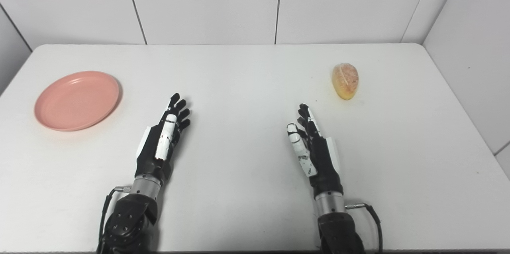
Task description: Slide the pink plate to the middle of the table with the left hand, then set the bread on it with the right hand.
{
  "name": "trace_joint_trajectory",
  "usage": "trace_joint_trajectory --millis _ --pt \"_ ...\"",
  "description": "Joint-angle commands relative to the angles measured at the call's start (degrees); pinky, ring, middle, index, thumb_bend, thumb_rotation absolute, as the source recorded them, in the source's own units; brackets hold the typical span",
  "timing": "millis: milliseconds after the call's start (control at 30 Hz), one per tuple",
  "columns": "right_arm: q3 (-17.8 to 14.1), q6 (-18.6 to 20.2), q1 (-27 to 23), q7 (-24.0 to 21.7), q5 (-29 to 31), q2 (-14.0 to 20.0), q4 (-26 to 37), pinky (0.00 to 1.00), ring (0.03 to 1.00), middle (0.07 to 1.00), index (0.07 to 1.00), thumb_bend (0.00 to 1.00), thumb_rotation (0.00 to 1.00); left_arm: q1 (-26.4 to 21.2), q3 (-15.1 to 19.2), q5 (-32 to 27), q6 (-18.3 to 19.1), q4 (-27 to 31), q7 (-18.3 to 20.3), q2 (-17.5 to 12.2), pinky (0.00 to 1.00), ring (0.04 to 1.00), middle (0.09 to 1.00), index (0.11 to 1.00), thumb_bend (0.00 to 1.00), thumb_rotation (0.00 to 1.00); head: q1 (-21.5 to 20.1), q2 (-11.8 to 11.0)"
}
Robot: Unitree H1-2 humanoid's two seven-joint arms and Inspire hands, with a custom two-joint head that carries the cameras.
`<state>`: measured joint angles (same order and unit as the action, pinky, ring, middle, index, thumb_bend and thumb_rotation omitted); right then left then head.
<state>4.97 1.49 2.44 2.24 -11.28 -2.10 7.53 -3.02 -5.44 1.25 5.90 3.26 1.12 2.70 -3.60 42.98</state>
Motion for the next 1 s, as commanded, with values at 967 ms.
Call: trace_joint_trajectory --millis 967 --pt "-1.72 -2.26 -0.86 0.26 3.72 -0.85 0.15 0.89 0.929 0.939 0.932 0.23 1.0 -1.44 -1.33 1.05 -2.41 -1.2 0.21 0.84 0.95 0.957 0.977 0.982 0.32 1.0 8.1 -3.6"
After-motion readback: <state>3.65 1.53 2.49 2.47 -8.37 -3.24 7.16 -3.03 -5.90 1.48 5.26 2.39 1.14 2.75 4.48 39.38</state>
